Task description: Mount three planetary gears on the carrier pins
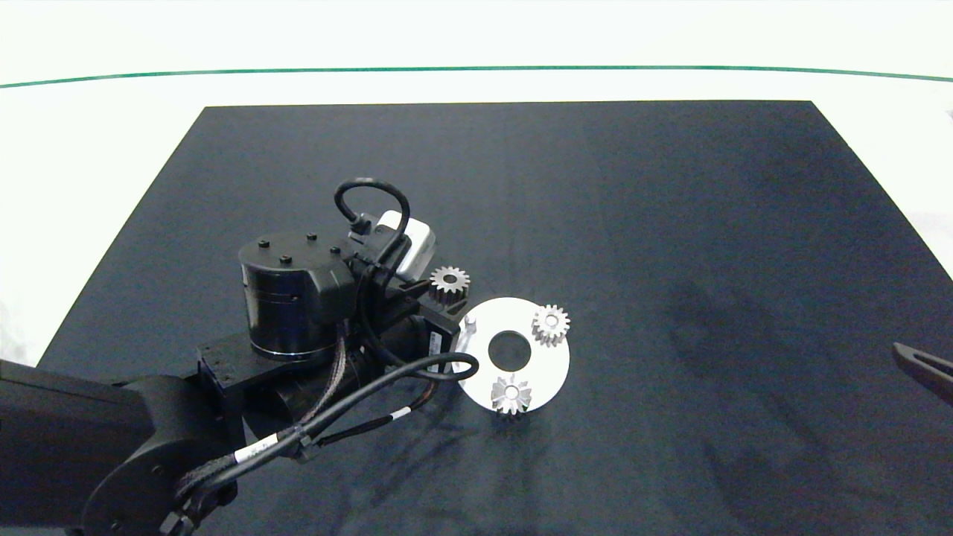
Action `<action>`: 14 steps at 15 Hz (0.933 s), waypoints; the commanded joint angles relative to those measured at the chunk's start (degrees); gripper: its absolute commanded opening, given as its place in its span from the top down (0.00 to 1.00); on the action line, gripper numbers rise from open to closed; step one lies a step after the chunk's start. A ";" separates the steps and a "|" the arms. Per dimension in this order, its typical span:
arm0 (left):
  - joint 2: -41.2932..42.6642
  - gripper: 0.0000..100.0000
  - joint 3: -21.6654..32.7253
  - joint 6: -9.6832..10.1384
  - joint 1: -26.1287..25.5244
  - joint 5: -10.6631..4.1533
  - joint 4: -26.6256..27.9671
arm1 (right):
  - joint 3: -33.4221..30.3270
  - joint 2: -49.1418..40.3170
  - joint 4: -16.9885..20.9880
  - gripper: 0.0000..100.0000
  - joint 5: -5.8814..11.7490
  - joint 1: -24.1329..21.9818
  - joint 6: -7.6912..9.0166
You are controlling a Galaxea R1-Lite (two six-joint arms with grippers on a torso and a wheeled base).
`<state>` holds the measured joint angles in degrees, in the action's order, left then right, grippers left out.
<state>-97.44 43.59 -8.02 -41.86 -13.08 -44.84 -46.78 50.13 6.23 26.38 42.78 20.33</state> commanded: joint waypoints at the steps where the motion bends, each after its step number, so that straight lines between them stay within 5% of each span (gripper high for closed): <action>1: -2.32 0.96 -0.70 -0.42 -1.56 -0.19 -1.83 | 0.02 0.15 0.10 0.00 0.16 0.11 0.14; 14: -6.36 0.96 -3.52 -0.50 -2.35 -0.28 -8.69 | 0.19 0.41 0.01 0.00 0.25 0.11 0.14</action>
<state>-103.34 40.48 -8.51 -44.20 -13.28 -53.20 -46.58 50.41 6.19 26.45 42.86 20.33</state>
